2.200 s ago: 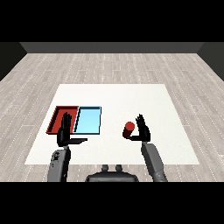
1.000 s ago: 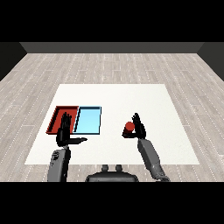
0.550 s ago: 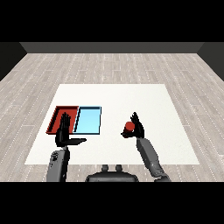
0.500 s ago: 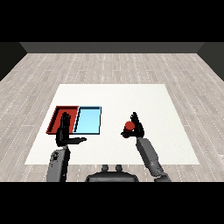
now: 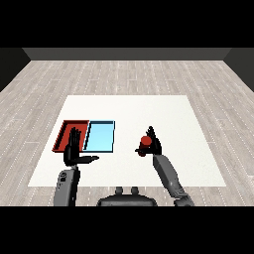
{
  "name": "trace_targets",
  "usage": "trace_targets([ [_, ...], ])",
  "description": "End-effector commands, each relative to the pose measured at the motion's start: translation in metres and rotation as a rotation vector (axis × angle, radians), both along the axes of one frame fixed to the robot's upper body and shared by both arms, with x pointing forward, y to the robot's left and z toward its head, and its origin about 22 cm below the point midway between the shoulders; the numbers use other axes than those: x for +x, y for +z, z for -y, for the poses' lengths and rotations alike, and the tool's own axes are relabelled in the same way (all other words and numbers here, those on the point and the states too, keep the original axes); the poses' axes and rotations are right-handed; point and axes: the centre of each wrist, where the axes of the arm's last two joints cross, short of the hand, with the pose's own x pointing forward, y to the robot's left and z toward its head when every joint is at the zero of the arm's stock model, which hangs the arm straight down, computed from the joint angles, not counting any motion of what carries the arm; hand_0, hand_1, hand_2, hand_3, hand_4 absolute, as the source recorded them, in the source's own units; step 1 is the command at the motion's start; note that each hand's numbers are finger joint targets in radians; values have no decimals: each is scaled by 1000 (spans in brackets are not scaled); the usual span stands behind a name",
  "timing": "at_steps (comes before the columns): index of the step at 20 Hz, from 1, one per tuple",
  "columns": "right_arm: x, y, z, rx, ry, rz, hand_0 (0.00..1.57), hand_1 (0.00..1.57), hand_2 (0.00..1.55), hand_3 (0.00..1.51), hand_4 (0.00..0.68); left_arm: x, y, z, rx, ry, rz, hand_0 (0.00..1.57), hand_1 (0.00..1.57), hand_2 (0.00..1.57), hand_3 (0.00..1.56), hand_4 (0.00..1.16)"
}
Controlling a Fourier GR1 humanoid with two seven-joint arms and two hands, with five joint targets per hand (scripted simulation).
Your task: Pick the red can and put it in the red box
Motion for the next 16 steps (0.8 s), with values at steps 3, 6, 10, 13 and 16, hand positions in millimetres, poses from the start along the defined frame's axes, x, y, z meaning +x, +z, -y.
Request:
trace_targets([
  [3, -25, -1, -4, -52, -56, -8, 1309, 1309, 1379, 1351, 301, -12, -2, -3, -5, -5, 16, 0, 0, 0, 0, 0],
  [6, 1, 1, 5, -87, -60, -12, 1484, 1484, 1468, 1437, 662, 0, 10, 11, 1, 0, 2, 0, 0, 0, 0, 0],
  [10, 4, 6, 13, -133, -76, -11, 1494, 1494, 1464, 1437, 667, -24, 0, -3, 25, 7, -1, 0, 0, 0, 0, 0],
  [13, 6, 11, -5, -185, -80, 30, 1464, 1464, 1453, 1425, 656, 5, -3, 8, 1, -16, 6, 0, 0, 0, 0, 0],
  [16, -19, 26, -2, -186, -77, 46, 1461, 1461, 1451, 1418, 649, -1, -11, 15, 20, 16, 21, 0, 0, 0, 0, 0],
])
